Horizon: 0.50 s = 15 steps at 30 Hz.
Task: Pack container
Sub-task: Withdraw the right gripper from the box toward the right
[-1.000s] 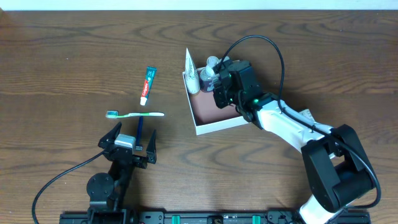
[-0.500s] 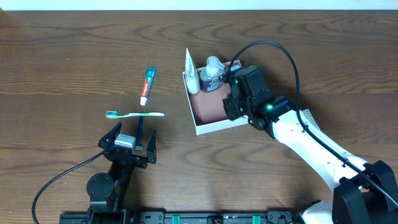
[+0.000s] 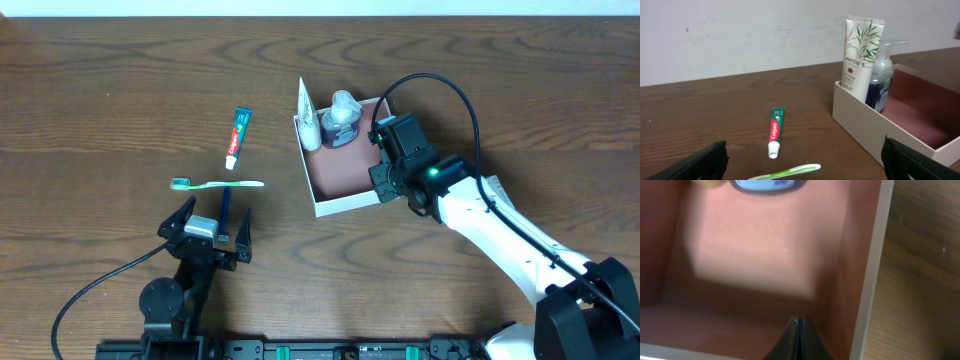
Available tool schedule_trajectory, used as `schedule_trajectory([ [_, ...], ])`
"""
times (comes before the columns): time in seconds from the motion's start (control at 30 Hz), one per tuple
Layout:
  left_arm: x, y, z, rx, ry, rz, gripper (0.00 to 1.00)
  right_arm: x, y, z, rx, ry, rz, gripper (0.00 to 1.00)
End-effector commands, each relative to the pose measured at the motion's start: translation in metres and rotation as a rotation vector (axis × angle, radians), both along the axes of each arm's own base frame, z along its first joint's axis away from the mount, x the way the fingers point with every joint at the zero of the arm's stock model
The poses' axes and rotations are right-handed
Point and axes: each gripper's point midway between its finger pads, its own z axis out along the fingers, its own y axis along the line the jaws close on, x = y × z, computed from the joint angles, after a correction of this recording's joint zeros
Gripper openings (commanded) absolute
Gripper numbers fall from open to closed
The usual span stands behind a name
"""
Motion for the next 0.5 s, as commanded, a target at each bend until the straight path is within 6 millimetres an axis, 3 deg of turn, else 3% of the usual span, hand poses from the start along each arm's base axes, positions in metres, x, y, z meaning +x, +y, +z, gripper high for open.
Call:
schedule_trajectory([
  [0.0, -0.001, -0.002, -0.017, -0.013, 0.055, -0.011, 0.98, -0.003, -0.005, -0.003, -0.034, 0.010, -0.019, 0.01],
  [0.47, -0.001, -0.002, -0.017, -0.013, 0.055, -0.011, 0.98, -0.023, -0.002, -0.010, 0.008, 0.108, -0.062, 0.01],
])
